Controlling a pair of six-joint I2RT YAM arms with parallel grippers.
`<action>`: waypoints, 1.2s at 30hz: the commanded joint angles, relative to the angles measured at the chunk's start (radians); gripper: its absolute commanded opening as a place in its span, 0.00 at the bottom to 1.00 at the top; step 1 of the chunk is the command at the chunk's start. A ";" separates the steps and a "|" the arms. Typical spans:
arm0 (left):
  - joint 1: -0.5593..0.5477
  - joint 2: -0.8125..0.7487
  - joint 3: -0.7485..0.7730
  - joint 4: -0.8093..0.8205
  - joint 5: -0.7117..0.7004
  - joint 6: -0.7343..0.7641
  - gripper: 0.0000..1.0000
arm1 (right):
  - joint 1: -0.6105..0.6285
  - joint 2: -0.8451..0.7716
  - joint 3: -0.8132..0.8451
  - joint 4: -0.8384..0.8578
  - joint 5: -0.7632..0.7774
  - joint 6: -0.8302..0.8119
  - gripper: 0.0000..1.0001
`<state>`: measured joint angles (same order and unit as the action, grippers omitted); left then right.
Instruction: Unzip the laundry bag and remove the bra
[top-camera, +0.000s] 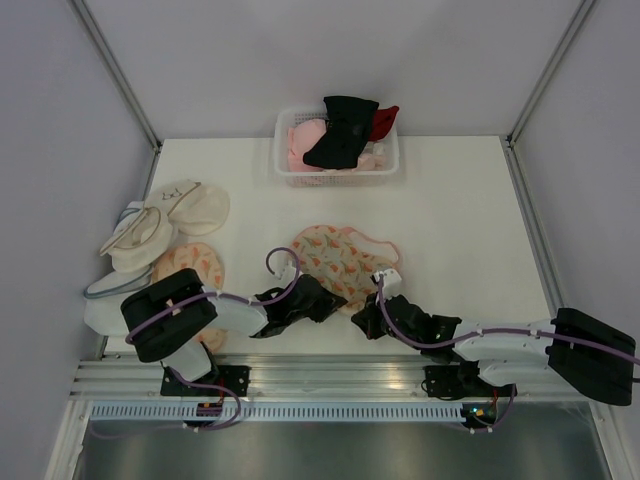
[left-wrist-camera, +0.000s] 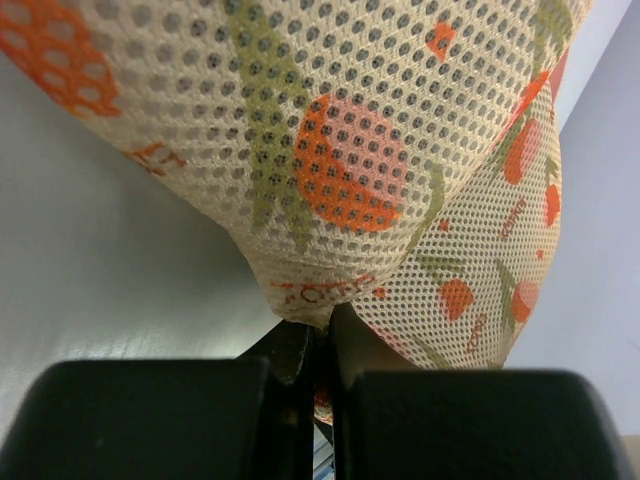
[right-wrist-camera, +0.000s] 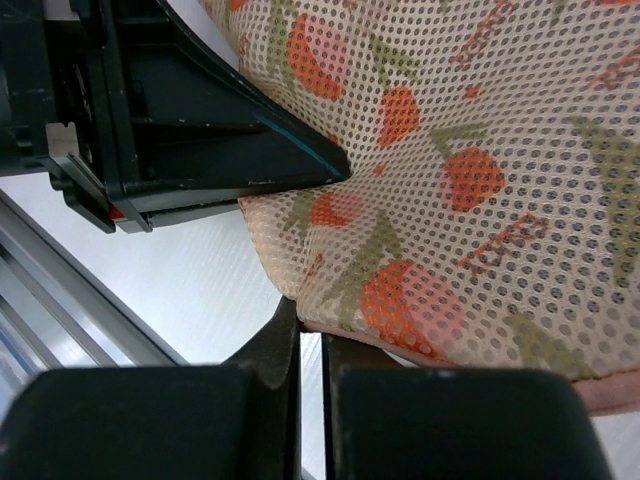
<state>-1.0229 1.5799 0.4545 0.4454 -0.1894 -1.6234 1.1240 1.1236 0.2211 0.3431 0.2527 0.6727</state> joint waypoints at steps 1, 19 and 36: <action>-0.008 0.023 -0.011 0.050 0.070 -0.036 0.02 | 0.005 -0.034 0.030 0.019 0.082 -0.002 0.01; 0.138 -0.052 -0.181 0.159 0.182 0.223 0.02 | 0.005 -0.070 0.262 -0.728 -0.098 -0.022 0.00; 0.339 -0.215 -0.162 -0.148 0.245 0.516 0.02 | 0.016 0.070 0.366 -0.918 -0.076 0.008 0.01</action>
<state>-0.7666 1.3758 0.2951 0.5205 0.2306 -1.2903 1.1336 1.2110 0.5915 -0.2173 0.1131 0.6888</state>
